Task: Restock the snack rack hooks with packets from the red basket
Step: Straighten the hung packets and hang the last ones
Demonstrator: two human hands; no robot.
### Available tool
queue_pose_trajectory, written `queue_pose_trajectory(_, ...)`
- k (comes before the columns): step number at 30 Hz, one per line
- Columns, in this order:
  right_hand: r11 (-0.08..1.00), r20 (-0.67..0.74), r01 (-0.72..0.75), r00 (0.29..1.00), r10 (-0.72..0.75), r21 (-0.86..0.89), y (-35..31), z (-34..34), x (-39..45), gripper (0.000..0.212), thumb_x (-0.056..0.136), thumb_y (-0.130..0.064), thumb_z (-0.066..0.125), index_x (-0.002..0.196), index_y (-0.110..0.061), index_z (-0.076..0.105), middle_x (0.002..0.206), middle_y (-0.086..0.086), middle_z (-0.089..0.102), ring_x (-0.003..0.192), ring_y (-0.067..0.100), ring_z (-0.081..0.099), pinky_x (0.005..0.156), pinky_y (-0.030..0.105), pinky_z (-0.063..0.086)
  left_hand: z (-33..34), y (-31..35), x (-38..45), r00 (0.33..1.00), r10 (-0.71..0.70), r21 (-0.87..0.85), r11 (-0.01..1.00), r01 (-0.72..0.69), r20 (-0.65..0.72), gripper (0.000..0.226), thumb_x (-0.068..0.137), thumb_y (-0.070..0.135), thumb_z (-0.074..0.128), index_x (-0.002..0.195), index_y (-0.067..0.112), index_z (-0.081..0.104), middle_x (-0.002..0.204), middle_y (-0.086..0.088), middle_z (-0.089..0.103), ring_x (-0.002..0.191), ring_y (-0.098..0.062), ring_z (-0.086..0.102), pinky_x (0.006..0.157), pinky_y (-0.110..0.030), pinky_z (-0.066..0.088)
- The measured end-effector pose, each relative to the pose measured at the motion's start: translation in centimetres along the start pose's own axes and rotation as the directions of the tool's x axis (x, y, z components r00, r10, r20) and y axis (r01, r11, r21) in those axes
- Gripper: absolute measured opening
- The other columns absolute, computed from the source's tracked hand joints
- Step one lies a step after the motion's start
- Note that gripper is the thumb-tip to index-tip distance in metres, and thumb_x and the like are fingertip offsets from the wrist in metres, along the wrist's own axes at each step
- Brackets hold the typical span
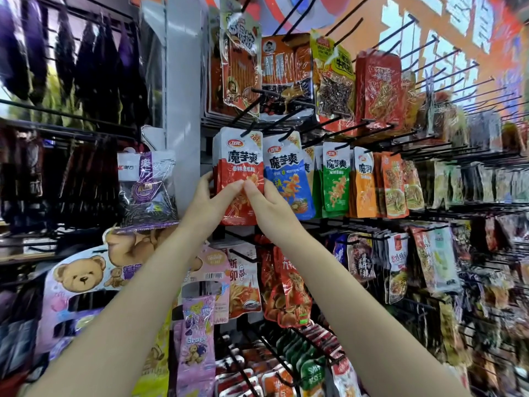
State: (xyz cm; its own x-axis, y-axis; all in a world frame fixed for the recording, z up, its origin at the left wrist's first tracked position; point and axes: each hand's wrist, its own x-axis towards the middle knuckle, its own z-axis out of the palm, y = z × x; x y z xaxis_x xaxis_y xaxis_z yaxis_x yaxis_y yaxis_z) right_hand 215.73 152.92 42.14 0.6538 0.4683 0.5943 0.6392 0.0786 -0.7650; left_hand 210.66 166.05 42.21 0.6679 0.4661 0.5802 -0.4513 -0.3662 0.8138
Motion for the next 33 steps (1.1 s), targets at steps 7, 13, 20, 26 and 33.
queue_pose_trajectory(7,0.989,0.101,-0.115,0.989,0.106,0.088,-0.3,-0.9,1.2,0.02,0.104,-0.048,0.043,0.119,-0.034,0.045,0.097,-0.025,0.054,0.085,-0.011,0.056,0.07,0.006,0.045,0.3,0.1,0.0,0.998,0.062,-0.026,0.998,-0.061,0.015,0.086,0.086,0.045,0.076,0.155,0.029,0.026,0.136,0.003,0.06,0.115,-0.015,0.065,0.095,-0.035,0.055)
queue_pose_trajectory(13,0.985,0.09,-0.121,0.99,0.111,0.12,-0.3,-0.1,2.1,0.063,0.099,-0.063,0.039,0.151,-0.027,0.039,0.144,-0.011,0.049,0.127,0.007,0.049,0.095,0.024,0.037,1.1,0.2,0.2,0.988,0.144,0.021,0.99,-0.143,-0.054,0.112,0.069,0.076,0.064,0.159,0.036,0.012,0.156,0.005,0.041,0.139,-0.015,0.045,0.117,-0.046,0.038)
queue_pose_trajectory(20,0.925,0.203,-0.194,0.97,0.132,0.328,1.1,0.4,2.7,0.039,0.105,-0.043,0.045,0.137,-0.022,0.05,0.118,-0.006,0.066,0.101,0.006,0.066,0.069,0.019,0.056,1.3,-1.1,1.2,0.98,0.194,-0.02,0.981,-0.195,-0.042,0.113,0.068,0.076,0.07,0.158,0.042,0.011,0.158,0.004,0.037,0.143,-0.018,0.042,0.117,-0.049,0.037)
queue_pose_trajectory(26,0.967,0.288,-0.139,0.955,0.074,0.211,1.3,-1.3,1.8,0.033,0.108,-0.018,0.04,0.138,-0.01,0.051,0.133,0.008,0.064,0.124,0.022,0.061,0.106,0.036,0.048,0.7,-1.1,1.0,0.978,0.204,0.002,0.979,-0.204,-0.036,0.097,0.088,0.039,0.074,0.16,0.026,0.01,0.145,0.009,0.043,0.131,-0.008,0.048,0.11,-0.032,0.042)
queue_pose_trajectory(33,0.998,0.283,-0.052,0.958,0.057,-0.026,-0.3,-3.7,-1.7,0.03,0.107,-0.014,0.045,0.132,-0.01,0.059,0.12,0.001,0.071,0.114,0.012,0.067,0.103,0.027,0.05,0.4,-0.8,0.5,0.97,0.217,0.074,0.975,-0.21,-0.113,0.092,0.087,0.039,0.076,0.158,0.026,0.019,0.143,0.008,0.045,0.124,-0.005,0.047,0.1,-0.021,0.039)
